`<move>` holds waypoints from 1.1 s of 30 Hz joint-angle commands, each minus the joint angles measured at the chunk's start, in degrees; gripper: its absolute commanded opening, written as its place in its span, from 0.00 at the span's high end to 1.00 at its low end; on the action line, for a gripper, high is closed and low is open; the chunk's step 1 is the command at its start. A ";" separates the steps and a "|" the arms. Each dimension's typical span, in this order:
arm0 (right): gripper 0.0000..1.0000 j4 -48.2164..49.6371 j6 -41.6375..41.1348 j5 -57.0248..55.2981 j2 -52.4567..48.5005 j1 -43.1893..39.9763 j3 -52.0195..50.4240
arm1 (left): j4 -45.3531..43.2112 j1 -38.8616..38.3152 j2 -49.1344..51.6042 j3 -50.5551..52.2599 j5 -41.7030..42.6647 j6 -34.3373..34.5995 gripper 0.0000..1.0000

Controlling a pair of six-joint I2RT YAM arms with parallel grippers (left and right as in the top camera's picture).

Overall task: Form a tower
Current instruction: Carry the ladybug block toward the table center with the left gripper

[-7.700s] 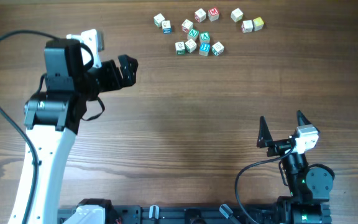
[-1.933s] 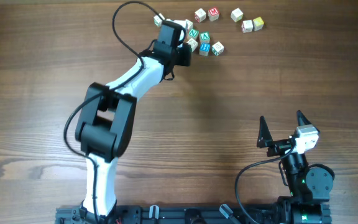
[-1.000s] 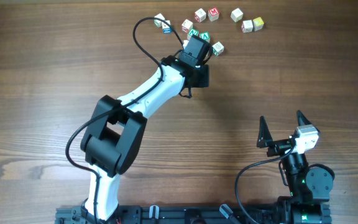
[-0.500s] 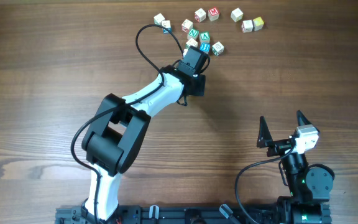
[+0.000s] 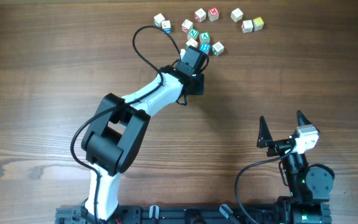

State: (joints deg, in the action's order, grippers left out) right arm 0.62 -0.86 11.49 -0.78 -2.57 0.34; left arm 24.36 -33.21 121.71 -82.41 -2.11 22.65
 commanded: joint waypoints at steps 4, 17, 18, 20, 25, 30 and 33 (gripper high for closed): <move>0.00 0.17 -0.74 -0.55 0.20 -0.24 -0.04 | 1.03 0.09 1.09 0.81 -0.35 2.05 0.46; 0.00 0.17 -0.74 -0.52 0.20 -0.24 -0.04 | 5.07 -0.07 -4.15 0.76 -0.35 1.77 0.12; 0.00 0.17 -0.72 -0.55 0.20 -0.24 -0.04 | 5.05 -0.07 -4.98 0.76 -0.35 1.79 0.13; 0.00 0.17 -0.76 -0.55 0.20 -0.24 -0.04 | 5.05 -0.07 -6.45 0.76 -0.35 1.84 0.26; 0.00 0.17 -0.74 -0.55 0.20 -0.24 -0.04 | 5.03 -0.07 -6.10 0.76 -0.37 1.79 0.28; 0.00 0.17 -0.74 -0.52 0.20 -0.24 -0.04 | 4.07 -0.04 -4.39 0.76 -0.57 1.53 0.28; 0.00 0.17 -0.76 -0.52 0.20 -0.24 -0.04 | 3.52 -0.07 -2.82 0.76 -0.57 0.24 0.30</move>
State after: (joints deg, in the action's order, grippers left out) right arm 0.62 -0.86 11.51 -0.78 -2.57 0.36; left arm 28.36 -33.32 116.38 -81.93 -2.31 24.32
